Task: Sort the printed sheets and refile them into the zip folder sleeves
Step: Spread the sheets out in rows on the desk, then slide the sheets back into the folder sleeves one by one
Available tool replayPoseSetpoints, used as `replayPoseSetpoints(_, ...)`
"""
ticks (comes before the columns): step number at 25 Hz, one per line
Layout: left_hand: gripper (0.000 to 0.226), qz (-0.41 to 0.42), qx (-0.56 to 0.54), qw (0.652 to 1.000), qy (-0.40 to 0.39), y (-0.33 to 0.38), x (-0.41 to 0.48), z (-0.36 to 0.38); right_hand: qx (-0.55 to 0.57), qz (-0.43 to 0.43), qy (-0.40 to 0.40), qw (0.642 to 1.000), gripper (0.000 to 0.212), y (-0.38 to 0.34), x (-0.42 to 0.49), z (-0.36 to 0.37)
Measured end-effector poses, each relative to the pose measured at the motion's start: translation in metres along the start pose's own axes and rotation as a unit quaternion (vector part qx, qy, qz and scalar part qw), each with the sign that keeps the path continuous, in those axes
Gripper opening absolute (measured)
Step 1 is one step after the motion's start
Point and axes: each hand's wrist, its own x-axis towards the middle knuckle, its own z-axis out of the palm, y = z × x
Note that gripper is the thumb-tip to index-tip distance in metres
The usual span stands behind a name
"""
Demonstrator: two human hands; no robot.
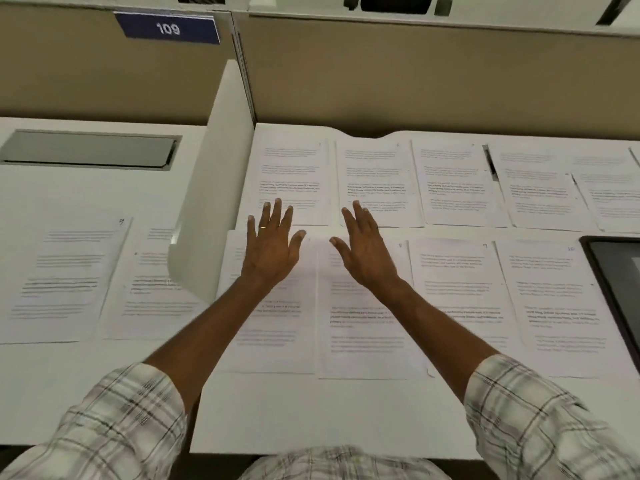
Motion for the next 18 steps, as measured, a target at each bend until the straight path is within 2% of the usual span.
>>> replayPoseSetpoints(2,0.071,-0.026,-0.041,0.999,-0.002,-0.018,0.026,-0.005,0.103,0.046,0.016,0.993,0.063,-0.004,0.028,0.007)
replayPoseSetpoints(5,0.068,-0.067,-0.081,0.994,-0.007,-0.040,0.061,-0.003,0.231,0.148,0.023,0.961,0.052,-0.007,0.070,0.008)
replayPoseSetpoints(9,0.065,-0.142,-0.146,0.979,-0.028,-0.057,0.097,0.003,0.239,0.198,-0.020,0.950,0.049,0.000,0.117,0.015)
replayPoseSetpoints(11,0.059,-0.154,-0.147,0.976,-0.034,-0.065,0.110,0.009,0.234,0.212,-0.030,0.948,0.050,0.002,0.135,0.023)
replayPoseSetpoints(14,0.062,-0.164,-0.157,0.973,-0.046,-0.072,0.120,0.019,0.201,0.226,-0.050,0.952,0.057,0.001,0.157,0.040)
replayPoseSetpoints(16,0.066,-0.168,-0.160,0.972,-0.042,-0.074,0.122,0.022,0.232,0.253,-0.051,0.938,0.067,-0.002,0.167,0.045)
replayPoseSetpoints(18,0.071,-0.181,-0.162,0.969,-0.053,-0.075,0.127,0.020,0.296,0.298,-0.031,0.907,0.077,-0.004,0.177,0.047)
